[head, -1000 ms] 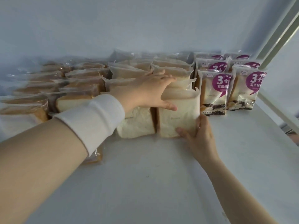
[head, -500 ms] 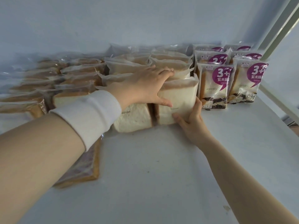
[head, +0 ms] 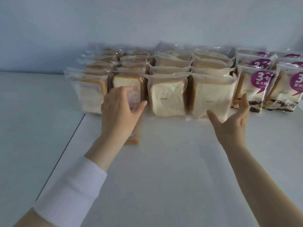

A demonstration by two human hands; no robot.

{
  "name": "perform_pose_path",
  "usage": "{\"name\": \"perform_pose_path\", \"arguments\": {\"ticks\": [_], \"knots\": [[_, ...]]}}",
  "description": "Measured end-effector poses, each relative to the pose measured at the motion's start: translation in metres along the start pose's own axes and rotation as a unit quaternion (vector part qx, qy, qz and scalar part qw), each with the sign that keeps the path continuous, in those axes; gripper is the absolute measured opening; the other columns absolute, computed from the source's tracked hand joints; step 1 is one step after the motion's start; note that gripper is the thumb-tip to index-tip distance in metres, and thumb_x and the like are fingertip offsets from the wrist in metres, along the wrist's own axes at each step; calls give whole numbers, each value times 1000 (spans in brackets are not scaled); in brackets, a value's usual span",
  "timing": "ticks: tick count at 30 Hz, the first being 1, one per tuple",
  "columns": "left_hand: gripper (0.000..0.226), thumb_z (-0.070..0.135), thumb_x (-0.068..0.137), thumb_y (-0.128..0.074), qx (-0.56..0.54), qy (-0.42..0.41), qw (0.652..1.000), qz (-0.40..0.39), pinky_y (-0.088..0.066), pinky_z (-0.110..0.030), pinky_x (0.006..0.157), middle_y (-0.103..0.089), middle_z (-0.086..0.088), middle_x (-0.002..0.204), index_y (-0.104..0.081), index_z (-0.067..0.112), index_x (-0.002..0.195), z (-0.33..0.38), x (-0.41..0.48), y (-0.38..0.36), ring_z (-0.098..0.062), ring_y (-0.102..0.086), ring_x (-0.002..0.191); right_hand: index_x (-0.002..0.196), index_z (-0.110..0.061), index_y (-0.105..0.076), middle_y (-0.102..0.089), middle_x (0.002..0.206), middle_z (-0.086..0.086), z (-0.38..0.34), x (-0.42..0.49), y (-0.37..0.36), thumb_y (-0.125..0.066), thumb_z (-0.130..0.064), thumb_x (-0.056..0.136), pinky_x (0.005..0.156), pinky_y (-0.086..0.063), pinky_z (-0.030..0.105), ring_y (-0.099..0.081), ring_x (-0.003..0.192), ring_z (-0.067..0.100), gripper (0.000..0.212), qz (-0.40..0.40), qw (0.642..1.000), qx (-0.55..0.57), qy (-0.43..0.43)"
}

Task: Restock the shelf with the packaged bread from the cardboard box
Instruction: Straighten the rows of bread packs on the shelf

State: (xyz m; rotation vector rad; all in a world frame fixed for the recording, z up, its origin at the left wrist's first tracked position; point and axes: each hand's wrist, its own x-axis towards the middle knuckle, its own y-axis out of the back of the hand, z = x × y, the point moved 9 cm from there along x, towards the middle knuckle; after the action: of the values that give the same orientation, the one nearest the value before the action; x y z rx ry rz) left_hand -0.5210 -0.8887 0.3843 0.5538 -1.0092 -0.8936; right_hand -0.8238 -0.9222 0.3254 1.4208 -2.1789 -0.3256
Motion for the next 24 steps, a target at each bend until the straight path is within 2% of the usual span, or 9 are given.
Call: {"name": "perform_pose_path", "arguments": {"ticks": [3, 5, 7, 11, 13, 16, 18, 21, 24], "knots": [[76, 57, 70, -66, 74, 125, 987, -68, -36, -44, 94, -42, -14, 132, -43, 14, 128, -44, -27, -15, -34, -37, 122, 146, -8, -5, -10, 153, 12, -14, -7, -9, -69, -20, 81, 118, -9, 46, -4, 143, 27, 92, -10, 999, -22, 21], [85, 62, 67, -66, 72, 159, 980, -100, -37, -46, 96, -38, -13, 136, -38, 15, 132, -54, -37, -27, -34, -34, 125, 146, -7, -7, -9, 152, 15, -21, -5, -17, -69, -20, 81, 117, -9, 48, -3, 143, 29, 91, -20, 999, -26, 20], [79, 56, 68, -68, 49, 173, 979, -94, -37, -43, 96, -40, -11, 135, -40, 15, 129, -57, -42, -35, -34, -38, 122, 147, -10, -5, -7, 152, 17, -23, -3, -23, -68, -21, 82, 117, -10, 48, -2, 143, 29, 90, -29, 999, -24, 6], [69, 38, 66, -74, -28, 119, 992, -13, -29, -33, 99, -42, -8, 133, -44, 17, 125, -50, -46, -26, -28, -37, 123, 148, -17, -2, -3, 153, 16, -18, 0, -26, -66, -23, 83, 117, -9, 48, 0, 143, 30, 91, -41, 998, -41, -19], [77, 30, 62, -78, -93, 69, 992, 45, -25, -30, 105, -37, -14, 135, -43, 13, 129, -39, -45, -13, -28, -33, 127, 148, -18, -4, -5, 152, 16, -18, 1, -24, -66, -23, 83, 117, -10, 47, -1, 142, 29, 90, -35, 998, -41, -15], [85, 19, 60, -81, -168, 26, 979, 109, -23, -31, 110, -30, -27, 135, -37, -2, 131, -25, -32, -6, -37, -28, 131, 148, -19, -5, -6, 151, 16, -19, 6, -23, -66, -23, 83, 117, -11, 45, -2, 142, 29, 90, -21, 999, -42, -12], [86, 17, 62, -82, -179, 20, 977, 117, -20, -32, 111, -28, -32, 135, -35, -9, 129, -21, -16, -12, -43, -26, 131, 148, -21, -3, -5, 151, 16, -17, 10, -24, -66, -24, 82, 117, -11, 47, -2, 142, 30, 91, -21, 999, -47, -19], [82, 17, 65, -82, -151, 14, 982, 109, -21, -46, 110, -30, -37, 134, -38, -16, 125, -22, 4, -26, -49, -29, 130, 148, -24, 0, -5, 152, 16, -14, 15, -25, -66, -22, 83, 117, -11, 47, -4, 142, 31, 93, -23, 998, -53, -25], [78, 26, 72, -76, -110, 3, 990, 89, -20, -54, 110, -22, -42, 138, -39, -16, 125, -24, 11, -40, -52, -23, 132, 149, -20, 2, -10, 150, 19, -15, 17, -27, -67, -19, 82, 117, -10, 46, -8, 141, 31, 96, -25, 998, -59, -3]]}}
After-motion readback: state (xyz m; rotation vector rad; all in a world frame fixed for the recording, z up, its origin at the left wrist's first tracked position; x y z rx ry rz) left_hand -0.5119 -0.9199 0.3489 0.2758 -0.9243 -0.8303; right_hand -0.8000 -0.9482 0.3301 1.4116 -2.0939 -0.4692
